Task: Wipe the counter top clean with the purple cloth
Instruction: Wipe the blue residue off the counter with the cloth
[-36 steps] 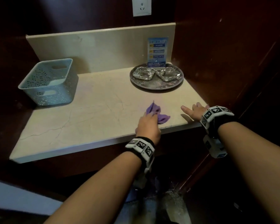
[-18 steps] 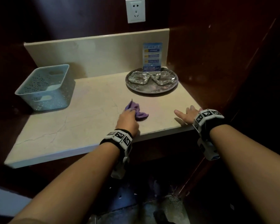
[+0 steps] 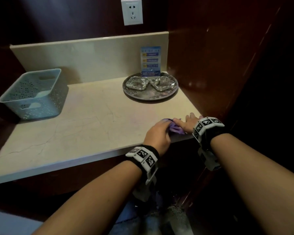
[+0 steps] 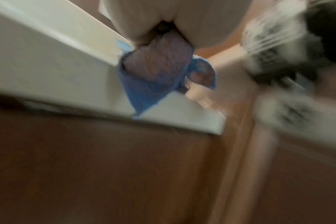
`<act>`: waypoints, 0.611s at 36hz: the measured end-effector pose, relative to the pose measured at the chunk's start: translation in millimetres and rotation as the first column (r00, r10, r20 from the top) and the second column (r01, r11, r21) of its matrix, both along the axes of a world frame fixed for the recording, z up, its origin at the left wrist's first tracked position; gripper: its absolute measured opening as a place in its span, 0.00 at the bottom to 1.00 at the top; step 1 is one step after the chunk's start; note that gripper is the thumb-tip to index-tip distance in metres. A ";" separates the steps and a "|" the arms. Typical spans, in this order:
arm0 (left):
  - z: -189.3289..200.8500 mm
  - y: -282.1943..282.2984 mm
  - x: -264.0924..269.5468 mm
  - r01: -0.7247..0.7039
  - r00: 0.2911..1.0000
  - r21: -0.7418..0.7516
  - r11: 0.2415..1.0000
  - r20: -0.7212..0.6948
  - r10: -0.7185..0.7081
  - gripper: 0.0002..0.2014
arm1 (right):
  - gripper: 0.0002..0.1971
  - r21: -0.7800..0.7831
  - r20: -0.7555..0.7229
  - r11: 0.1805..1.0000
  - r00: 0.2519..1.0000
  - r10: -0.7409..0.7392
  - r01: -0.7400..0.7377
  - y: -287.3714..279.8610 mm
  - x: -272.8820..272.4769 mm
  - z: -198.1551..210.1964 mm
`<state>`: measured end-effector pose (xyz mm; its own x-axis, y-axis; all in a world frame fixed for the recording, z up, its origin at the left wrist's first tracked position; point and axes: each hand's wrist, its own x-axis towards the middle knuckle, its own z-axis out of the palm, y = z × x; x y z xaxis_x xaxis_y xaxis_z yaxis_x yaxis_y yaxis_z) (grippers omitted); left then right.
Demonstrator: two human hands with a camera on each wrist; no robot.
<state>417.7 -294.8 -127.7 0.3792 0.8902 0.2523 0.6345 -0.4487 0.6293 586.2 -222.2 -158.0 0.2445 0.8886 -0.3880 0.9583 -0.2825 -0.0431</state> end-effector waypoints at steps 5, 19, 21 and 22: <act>8.6 35.9 -29.3 -0.206 0.977 0.002 0.979 -0.046 0.206 0.16 | 0.47 -0.006 -0.034 0.998 0.998 -0.061 0.061 -6.3 0.4 10.0; -23.3 15.1 12.5 -0.008 0.967 -0.033 0.999 -0.254 -0.001 0.20 | 0.53 -0.045 -0.049 0.999 0.999 0.020 -0.022 -1.7 -0.7 7.8; -20.1 11.9 15.2 0.055 0.981 -0.073 0.996 -0.183 -0.067 0.20 | 0.59 -0.077 -0.054 0.996 0.998 0.035 -0.039 -3.6 -2.1 12.8; -17.2 14.3 13.6 0.057 0.989 -0.092 0.994 -0.132 -0.069 0.19 | 0.56 -0.066 -0.062 0.998 0.998 0.012 -0.016 -6.0 -3.6 16.6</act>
<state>431.2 -280.5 -144.9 0.4604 0.8799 0.1174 0.6883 -0.4373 0.5788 582.6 -228.2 -141.4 0.2063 0.8635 -0.4603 0.9582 -0.2735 -0.0836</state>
